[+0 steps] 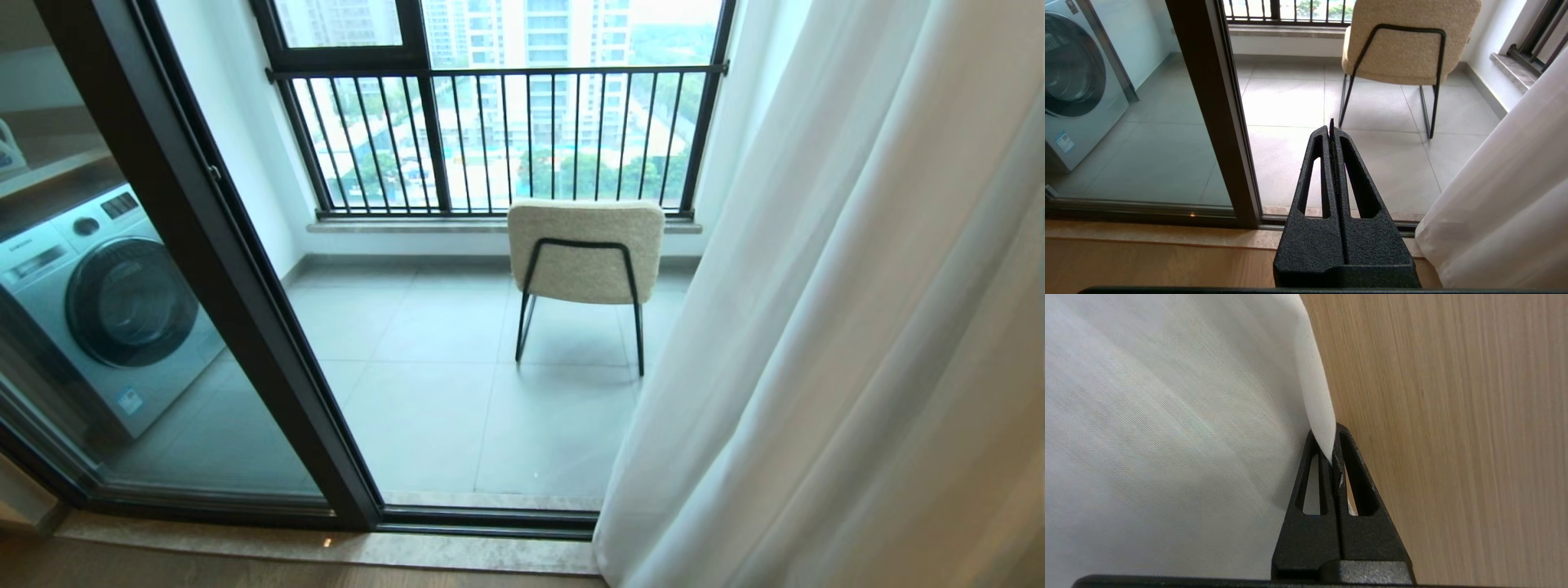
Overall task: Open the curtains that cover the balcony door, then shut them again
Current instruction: Pull the inner curtains open on both sides
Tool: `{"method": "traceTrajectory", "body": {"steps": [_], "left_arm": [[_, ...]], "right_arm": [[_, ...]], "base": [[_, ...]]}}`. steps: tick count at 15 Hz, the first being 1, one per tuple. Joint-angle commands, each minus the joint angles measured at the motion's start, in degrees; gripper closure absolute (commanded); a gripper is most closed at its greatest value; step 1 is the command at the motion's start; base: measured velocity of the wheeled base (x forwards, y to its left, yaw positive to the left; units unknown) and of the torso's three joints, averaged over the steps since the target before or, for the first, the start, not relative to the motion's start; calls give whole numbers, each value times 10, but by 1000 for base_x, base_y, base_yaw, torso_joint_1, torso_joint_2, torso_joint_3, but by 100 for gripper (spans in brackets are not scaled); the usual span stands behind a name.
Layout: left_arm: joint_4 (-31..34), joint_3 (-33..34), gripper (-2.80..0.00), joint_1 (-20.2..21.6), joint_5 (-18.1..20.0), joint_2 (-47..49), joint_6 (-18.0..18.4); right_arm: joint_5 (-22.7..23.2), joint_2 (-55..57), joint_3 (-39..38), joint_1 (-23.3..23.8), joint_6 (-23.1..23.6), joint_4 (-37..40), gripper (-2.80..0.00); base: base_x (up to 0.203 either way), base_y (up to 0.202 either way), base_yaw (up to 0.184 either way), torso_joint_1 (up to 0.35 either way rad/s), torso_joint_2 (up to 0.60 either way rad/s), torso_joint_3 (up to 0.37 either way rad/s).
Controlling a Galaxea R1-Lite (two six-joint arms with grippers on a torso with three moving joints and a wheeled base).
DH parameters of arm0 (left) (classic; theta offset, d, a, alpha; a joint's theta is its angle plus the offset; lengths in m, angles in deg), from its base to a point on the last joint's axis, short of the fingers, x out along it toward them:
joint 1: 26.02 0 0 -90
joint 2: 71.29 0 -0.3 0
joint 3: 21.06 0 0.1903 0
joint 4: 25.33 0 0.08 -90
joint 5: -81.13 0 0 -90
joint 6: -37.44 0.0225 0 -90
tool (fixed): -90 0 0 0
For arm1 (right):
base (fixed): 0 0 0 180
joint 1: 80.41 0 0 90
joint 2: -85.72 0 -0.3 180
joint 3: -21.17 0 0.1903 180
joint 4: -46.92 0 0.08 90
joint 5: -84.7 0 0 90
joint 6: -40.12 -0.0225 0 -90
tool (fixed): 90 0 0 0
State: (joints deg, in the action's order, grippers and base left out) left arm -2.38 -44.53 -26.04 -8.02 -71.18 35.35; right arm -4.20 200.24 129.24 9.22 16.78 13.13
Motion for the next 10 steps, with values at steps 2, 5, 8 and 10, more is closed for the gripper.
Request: {"method": "traceTrajectory", "body": {"steps": [2,5,8,10], "left_arm": [[0,0,0,0,1,0,0],[0,0,0,0,0,0,0],[0,0,0,0,0,0,0],[0,0,0,0,0,0,0]], "right_arm": [[16,-15,-7,1,-2,0,0],[69,-55,-48,1,-28,-4,0],[177,-100,-127,-1,-47,-59,0],[259,-138,-195,-1,-72,-117,0]], "base": [[0,0,0,0,0,0],[0,0,0,0,0,0],[0,0,0,0,0,0],[0,0,0,0,0,0]]}}
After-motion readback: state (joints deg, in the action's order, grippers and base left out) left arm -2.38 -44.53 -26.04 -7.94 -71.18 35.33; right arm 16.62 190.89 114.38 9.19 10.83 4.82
